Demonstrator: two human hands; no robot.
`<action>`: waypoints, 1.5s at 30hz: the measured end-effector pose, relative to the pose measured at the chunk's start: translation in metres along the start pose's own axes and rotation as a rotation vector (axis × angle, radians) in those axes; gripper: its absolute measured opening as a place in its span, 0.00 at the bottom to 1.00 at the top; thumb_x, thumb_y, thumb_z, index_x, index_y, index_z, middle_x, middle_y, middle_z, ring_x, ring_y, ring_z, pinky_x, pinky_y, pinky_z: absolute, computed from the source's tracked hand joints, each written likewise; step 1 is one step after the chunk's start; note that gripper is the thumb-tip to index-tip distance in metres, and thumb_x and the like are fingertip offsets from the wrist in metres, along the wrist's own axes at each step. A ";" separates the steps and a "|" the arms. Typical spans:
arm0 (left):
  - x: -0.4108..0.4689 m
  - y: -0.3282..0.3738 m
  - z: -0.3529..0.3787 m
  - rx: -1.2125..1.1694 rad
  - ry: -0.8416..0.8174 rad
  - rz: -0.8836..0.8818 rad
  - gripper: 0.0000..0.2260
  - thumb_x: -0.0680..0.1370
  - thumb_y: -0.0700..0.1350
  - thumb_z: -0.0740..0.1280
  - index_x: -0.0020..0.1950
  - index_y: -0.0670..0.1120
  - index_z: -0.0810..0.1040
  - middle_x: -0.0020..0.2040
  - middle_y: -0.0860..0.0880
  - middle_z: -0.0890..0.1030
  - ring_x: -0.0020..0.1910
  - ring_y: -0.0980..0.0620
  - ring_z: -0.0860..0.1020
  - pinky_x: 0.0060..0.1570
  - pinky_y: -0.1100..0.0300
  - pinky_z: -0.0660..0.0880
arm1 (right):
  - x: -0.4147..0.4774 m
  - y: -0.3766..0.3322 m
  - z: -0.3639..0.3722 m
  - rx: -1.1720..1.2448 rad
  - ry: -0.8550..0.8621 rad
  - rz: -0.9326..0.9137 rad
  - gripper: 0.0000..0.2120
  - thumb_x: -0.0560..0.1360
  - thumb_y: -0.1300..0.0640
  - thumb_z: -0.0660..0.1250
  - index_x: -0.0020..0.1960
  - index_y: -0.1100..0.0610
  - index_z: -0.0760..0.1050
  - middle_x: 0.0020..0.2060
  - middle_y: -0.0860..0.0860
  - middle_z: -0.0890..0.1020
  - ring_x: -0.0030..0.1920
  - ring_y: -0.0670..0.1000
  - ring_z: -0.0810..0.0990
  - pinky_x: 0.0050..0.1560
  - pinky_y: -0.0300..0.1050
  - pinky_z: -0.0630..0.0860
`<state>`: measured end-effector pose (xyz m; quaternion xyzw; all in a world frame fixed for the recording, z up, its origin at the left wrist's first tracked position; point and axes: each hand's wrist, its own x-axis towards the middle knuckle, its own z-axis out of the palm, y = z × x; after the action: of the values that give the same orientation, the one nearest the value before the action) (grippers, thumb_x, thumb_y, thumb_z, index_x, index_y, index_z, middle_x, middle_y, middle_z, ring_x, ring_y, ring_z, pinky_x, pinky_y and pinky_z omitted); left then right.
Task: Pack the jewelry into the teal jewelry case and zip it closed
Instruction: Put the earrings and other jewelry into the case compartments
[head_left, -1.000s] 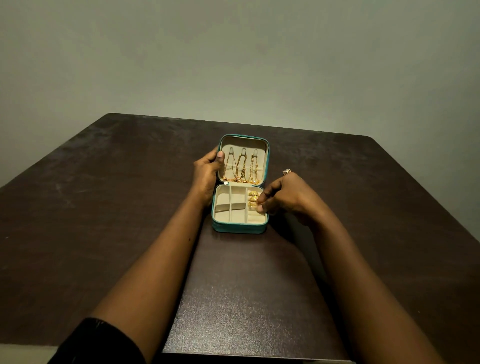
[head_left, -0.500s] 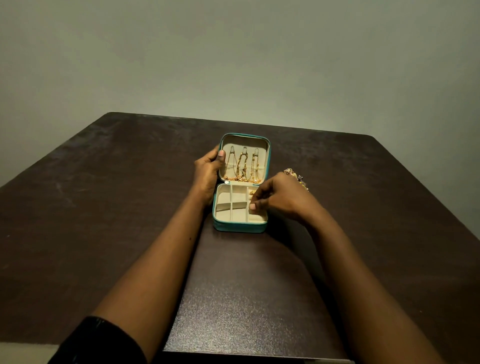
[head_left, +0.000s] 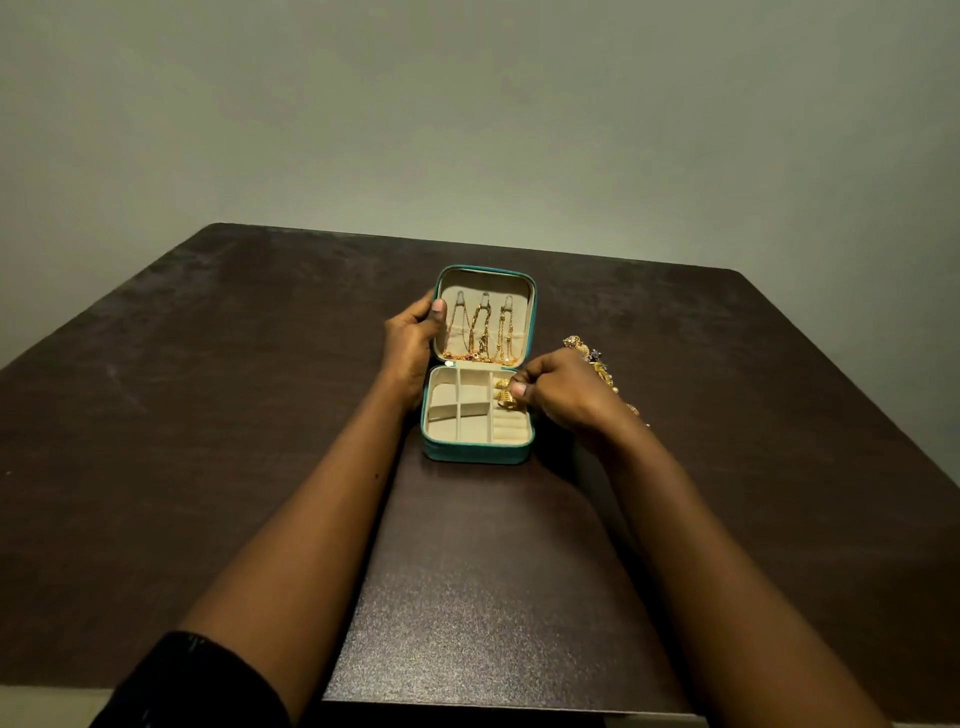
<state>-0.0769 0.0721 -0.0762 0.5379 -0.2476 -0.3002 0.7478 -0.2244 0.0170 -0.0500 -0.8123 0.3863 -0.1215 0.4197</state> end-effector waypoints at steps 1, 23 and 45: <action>0.000 0.000 0.000 -0.001 0.004 -0.001 0.16 0.81 0.38 0.56 0.68 0.35 0.69 0.56 0.38 0.78 0.43 0.53 0.79 0.38 0.64 0.80 | 0.000 0.000 0.001 -0.011 0.005 0.011 0.08 0.76 0.64 0.64 0.48 0.66 0.81 0.36 0.51 0.77 0.35 0.43 0.71 0.37 0.37 0.69; -0.002 0.002 -0.001 0.003 0.002 -0.019 0.15 0.82 0.38 0.56 0.68 0.38 0.70 0.61 0.37 0.76 0.45 0.53 0.79 0.37 0.65 0.80 | -0.002 -0.005 -0.001 0.060 0.130 0.090 0.04 0.68 0.65 0.73 0.43 0.61 0.83 0.33 0.48 0.81 0.37 0.43 0.78 0.45 0.43 0.79; -0.001 0.002 0.000 -0.008 0.004 -0.021 0.16 0.82 0.38 0.55 0.69 0.38 0.69 0.58 0.40 0.77 0.47 0.50 0.79 0.39 0.63 0.80 | 0.013 0.040 -0.057 0.312 0.569 0.140 0.07 0.68 0.68 0.71 0.35 0.58 0.81 0.37 0.54 0.82 0.40 0.49 0.79 0.43 0.44 0.77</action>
<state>-0.0773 0.0739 -0.0743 0.5380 -0.2391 -0.3078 0.7475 -0.2662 -0.0401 -0.0474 -0.6432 0.5195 -0.3720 0.4219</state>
